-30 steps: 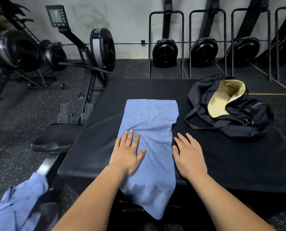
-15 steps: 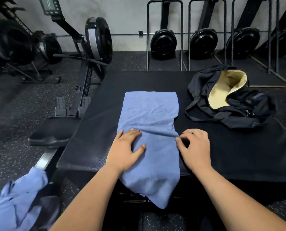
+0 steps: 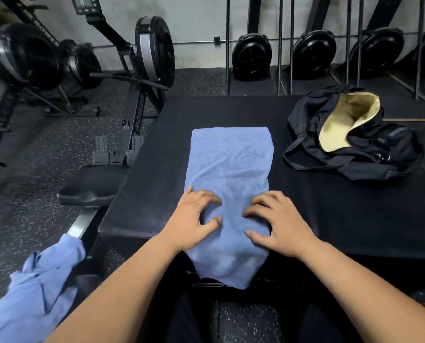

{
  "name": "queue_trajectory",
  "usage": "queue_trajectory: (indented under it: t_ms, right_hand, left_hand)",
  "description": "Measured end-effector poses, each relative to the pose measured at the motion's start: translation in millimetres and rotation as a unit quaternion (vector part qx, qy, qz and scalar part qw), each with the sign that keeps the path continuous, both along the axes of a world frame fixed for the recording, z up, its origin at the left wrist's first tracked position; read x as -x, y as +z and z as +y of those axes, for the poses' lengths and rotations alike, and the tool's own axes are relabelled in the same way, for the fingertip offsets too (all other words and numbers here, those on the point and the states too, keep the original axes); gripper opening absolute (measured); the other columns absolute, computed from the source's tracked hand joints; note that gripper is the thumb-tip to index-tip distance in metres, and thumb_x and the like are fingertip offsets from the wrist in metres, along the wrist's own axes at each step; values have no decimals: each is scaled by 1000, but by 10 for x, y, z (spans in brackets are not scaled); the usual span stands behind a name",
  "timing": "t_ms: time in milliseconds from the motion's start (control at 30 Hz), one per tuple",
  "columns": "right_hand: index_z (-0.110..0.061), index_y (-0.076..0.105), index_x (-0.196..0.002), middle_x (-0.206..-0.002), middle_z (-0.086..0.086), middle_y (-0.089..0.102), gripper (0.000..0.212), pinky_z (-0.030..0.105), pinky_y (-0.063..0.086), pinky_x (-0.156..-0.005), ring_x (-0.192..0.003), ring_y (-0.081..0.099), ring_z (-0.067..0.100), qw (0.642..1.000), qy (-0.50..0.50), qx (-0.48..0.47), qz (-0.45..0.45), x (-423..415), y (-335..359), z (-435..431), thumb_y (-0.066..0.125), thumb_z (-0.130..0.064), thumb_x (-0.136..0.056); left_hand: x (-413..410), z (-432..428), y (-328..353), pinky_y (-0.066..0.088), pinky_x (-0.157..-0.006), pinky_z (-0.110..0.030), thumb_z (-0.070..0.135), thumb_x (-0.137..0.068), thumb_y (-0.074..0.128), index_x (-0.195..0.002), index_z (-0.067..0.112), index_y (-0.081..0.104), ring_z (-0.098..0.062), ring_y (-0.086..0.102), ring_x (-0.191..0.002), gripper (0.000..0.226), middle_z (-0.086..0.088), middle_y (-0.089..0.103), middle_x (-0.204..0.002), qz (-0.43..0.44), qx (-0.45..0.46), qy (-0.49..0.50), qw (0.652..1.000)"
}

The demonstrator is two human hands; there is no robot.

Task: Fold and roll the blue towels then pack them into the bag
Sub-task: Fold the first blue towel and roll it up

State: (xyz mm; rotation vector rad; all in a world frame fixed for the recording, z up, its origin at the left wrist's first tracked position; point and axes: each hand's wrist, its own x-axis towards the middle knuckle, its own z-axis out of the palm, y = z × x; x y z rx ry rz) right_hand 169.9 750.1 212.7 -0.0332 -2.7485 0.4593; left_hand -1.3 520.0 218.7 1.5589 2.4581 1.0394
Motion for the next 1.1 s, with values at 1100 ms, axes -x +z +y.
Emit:
queue_trajectory:
  t_ms: [1100]
  right_hand:
    - [-25, 79, -94, -106, -14, 63, 12, 40, 49, -96, -113, 49, 17, 948, -224, 171, 150, 52, -63, 123, 86, -28, -85]
  left_hand:
    - [-60, -22, -63, 23, -123, -33, 19, -80, 71, -98, 25, 72, -28, 24, -153, 18, 4, 47, -153, 29, -66, 27, 997]
